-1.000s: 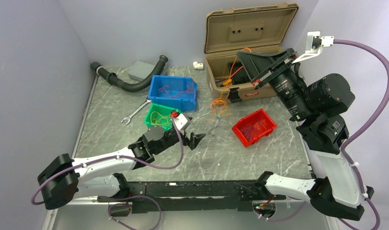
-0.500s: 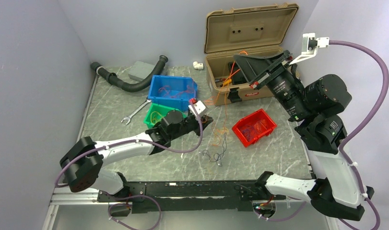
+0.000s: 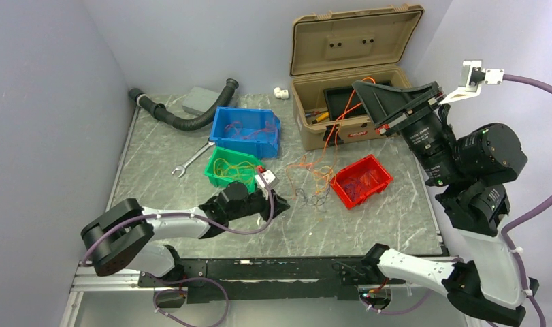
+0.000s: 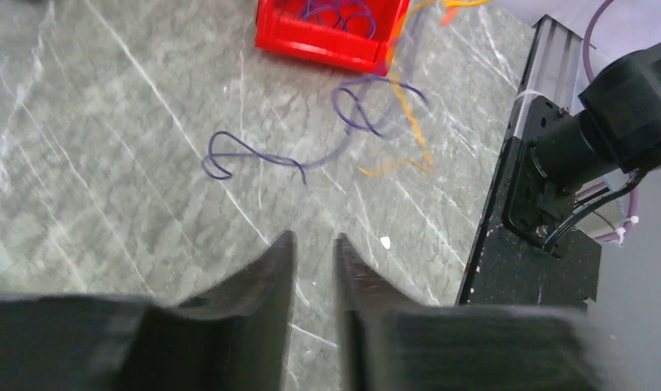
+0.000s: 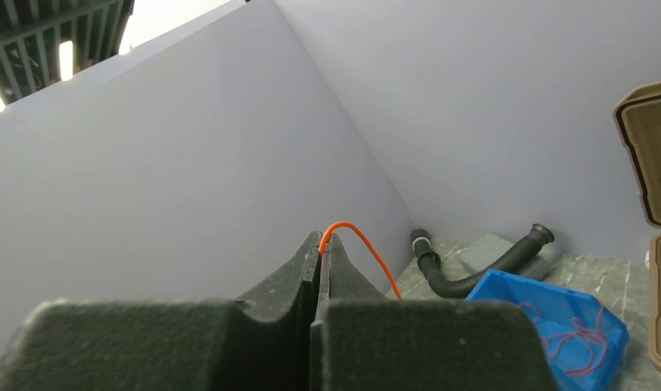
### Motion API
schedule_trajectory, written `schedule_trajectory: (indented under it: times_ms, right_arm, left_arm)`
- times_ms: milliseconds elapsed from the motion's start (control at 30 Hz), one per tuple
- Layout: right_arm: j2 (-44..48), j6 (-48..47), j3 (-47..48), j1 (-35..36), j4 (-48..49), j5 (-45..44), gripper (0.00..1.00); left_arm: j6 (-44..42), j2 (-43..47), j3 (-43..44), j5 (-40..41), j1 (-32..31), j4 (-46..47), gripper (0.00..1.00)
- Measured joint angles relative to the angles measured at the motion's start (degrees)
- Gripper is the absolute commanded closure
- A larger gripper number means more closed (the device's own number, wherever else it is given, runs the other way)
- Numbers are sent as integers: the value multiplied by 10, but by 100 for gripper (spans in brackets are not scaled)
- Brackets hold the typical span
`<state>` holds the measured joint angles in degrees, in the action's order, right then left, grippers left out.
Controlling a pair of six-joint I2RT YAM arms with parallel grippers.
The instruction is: Untangle the cables
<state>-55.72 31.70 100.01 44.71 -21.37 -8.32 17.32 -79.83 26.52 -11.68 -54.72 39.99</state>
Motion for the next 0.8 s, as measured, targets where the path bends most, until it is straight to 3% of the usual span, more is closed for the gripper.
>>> schedule_trajectory:
  times_ms: [67,167,600,800]
  right_arm:
    - [3,0,-3,0,3,-2,100]
    - [3,0,-10,0,7,-2,100]
    - [-6,9,-25,0,19,-3,100]
    - [-10,11,-25,0,19,-2,100]
  left_arm:
    - [1,18,-2,-3,-1,2,42]
    - [-5,46,-1,-5,-2,16,29]
    - [-29,4,85,0,-9,31,25]
    - [-68,41,90,25,-9,9,21]
